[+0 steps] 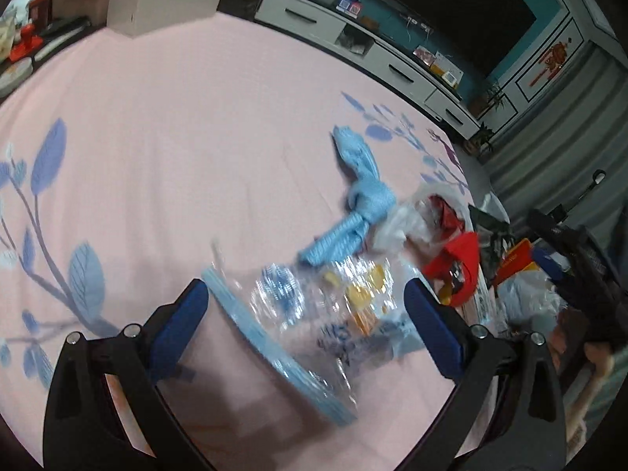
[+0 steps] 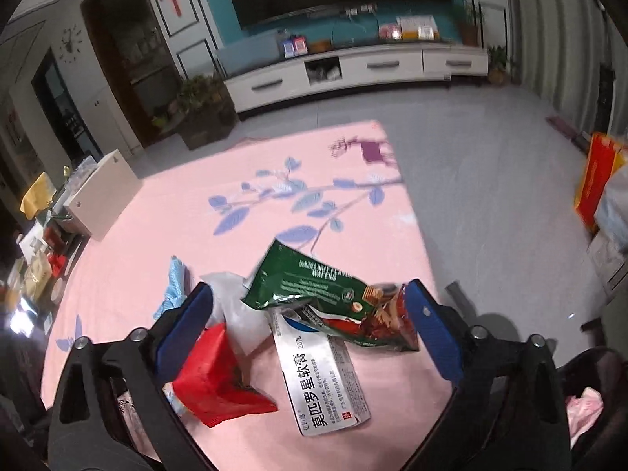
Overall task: Collect trash
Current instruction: 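Grasp the clear wrapper with the left tool while the right grasps the green wafer bag, then carry the clear wrapper and green wafer bag over the black bin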
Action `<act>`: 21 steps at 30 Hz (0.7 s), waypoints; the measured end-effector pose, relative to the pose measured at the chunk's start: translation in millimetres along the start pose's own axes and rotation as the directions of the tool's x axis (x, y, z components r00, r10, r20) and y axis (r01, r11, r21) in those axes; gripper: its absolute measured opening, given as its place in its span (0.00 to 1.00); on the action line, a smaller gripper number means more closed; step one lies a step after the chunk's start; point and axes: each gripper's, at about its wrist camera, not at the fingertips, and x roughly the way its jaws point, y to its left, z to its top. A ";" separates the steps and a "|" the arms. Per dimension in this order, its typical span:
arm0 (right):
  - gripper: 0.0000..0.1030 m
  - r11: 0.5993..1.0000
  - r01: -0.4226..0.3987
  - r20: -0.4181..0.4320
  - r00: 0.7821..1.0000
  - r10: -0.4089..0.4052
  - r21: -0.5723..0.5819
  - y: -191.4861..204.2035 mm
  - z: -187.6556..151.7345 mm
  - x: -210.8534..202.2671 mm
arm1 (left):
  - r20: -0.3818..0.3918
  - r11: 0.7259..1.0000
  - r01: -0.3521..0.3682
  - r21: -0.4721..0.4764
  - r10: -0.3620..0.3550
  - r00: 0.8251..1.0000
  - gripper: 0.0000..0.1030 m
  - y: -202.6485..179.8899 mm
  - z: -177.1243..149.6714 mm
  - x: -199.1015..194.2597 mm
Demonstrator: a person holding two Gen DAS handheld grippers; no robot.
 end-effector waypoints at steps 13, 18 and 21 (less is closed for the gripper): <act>0.72 0.999 0.050 -0.049 0.997 -0.051 -0.016 -2.7 -10.5 37.0 | -0.008 0.996 -0.072 0.047 0.073 0.997 0.27 -9.7 -20.3 1.6; 0.46 0.998 0.061 -0.054 0.997 -0.061 -0.006 -8.9 -12.2 37.1 | -0.027 0.997 -0.053 0.049 0.055 0.998 0.13 -10.9 -22.1 4.1; 0.35 0.997 0.079 -0.050 0.996 -0.079 -0.004 -10.5 -13.1 32.6 | -0.021 0.997 -0.051 0.056 0.052 0.998 0.12 -13.9 -22.6 2.9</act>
